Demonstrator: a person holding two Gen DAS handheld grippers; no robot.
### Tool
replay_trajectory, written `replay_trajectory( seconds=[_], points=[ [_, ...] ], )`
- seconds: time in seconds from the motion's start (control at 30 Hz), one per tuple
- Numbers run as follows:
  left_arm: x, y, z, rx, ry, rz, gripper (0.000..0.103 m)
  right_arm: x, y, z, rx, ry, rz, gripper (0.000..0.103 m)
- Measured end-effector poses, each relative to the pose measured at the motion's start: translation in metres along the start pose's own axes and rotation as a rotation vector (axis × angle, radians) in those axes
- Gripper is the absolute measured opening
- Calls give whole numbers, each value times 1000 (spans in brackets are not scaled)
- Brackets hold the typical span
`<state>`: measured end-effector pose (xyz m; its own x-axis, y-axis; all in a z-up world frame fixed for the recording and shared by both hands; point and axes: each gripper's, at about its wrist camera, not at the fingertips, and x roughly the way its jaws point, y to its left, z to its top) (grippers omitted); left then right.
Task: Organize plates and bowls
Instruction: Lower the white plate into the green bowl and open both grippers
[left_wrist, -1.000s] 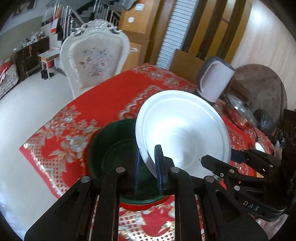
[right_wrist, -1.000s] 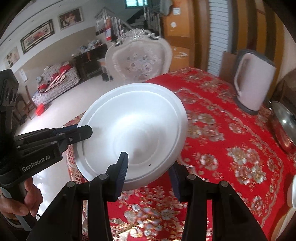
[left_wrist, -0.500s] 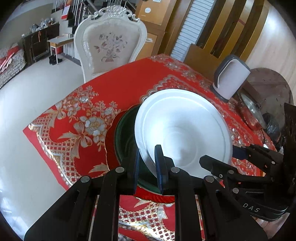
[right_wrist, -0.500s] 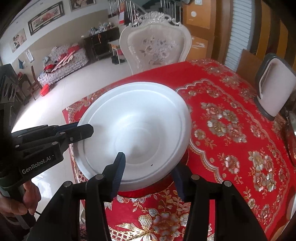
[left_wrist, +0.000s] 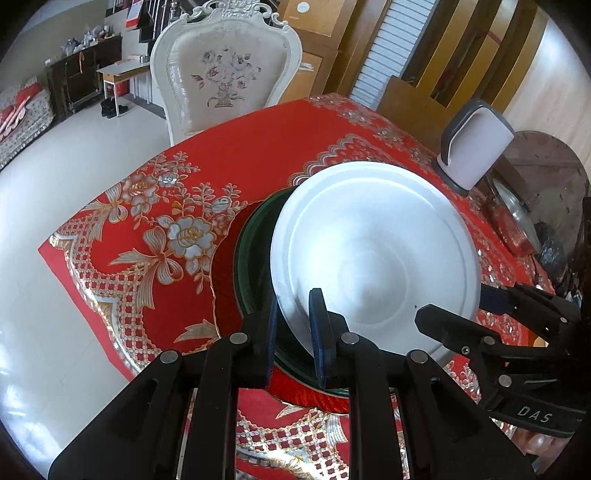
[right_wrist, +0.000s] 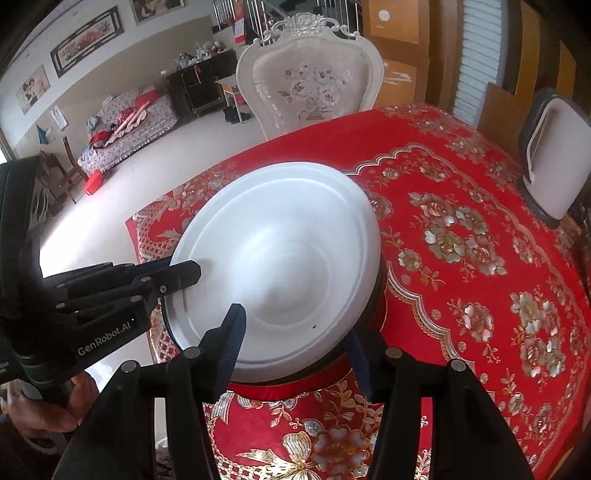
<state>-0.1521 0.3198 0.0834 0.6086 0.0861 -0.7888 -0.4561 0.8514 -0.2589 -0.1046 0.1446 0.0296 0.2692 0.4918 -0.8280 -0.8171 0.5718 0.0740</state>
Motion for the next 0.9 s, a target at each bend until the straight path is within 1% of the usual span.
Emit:
replay_trajectory(
  seconds=[0.13, 0.37, 0.4, 0.47, 0.5, 0.57, 0.63, 0.9],
  points=[
    [-2, 1, 1, 2, -11, 11, 15, 1, -6, 2, 35, 3, 47, 54],
    [-3, -1, 2, 17, -7, 29, 15, -3, -8, 0, 57, -5, 66, 54],
    [-4, -2, 2, 19, -10, 33, 15, -4, -9, 0, 61, -7, 66, 54],
    [-6, -2, 2, 21, -16, 38, 15, -6, -12, -1, 72, -10, 61, 61],
    [-7, -2, 2, 20, -21, 42, 16, -7, -13, -2, 77, -13, 62, 62],
    [-9, 0, 3, 12, -35, 40, 29, -9, -17, -1, 86, -15, 57, 62],
    [-11, -1, 4, 16, -49, 46, 37, -10, -20, -2, 96, -20, 58, 62],
    [-10, -3, 4, 22, -49, 48, 37, -14, -19, -3, 93, -29, 68, 62]
  ],
)
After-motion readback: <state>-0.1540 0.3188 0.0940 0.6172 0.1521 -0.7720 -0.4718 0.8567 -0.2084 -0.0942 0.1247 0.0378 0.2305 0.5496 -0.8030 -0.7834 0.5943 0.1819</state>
